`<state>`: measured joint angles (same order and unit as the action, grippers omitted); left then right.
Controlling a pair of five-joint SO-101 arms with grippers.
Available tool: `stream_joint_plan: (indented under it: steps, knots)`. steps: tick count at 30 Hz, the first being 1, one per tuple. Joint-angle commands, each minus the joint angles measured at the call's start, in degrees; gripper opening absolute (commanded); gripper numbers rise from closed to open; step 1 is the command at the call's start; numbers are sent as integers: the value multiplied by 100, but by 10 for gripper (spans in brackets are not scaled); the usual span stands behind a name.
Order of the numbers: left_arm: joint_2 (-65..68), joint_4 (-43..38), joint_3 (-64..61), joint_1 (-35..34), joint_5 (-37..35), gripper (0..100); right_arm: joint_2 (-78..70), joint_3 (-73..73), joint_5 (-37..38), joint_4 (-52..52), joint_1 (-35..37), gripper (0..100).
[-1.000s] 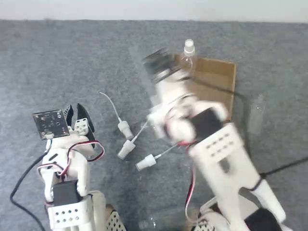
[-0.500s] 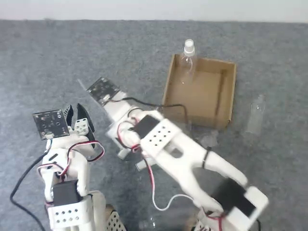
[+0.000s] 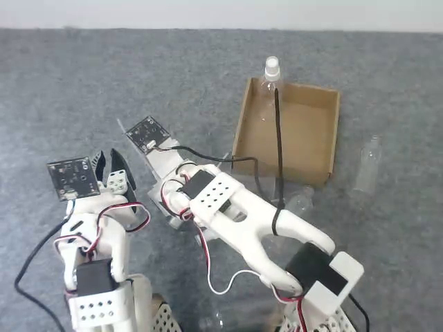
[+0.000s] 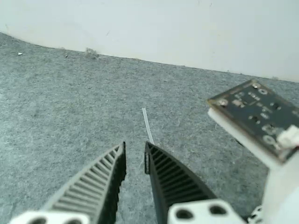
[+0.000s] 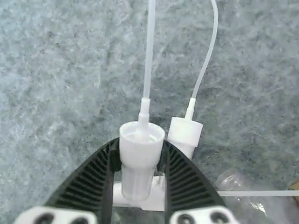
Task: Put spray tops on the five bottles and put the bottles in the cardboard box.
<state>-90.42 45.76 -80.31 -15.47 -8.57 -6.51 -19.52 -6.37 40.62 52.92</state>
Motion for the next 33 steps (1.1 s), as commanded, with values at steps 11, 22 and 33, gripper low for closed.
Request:
stream_joint_plan:
  steps: [11,22,33]
  knots:
    - [-70,-141,22,18,-26,58,84,35,-105,-48,48,7]
    - [-70,-141,22,18,-26,58,84,35,-62,-40,40,7]
    - [-70,-141,22,18,-18,58,84,35,-97,127,40,130]
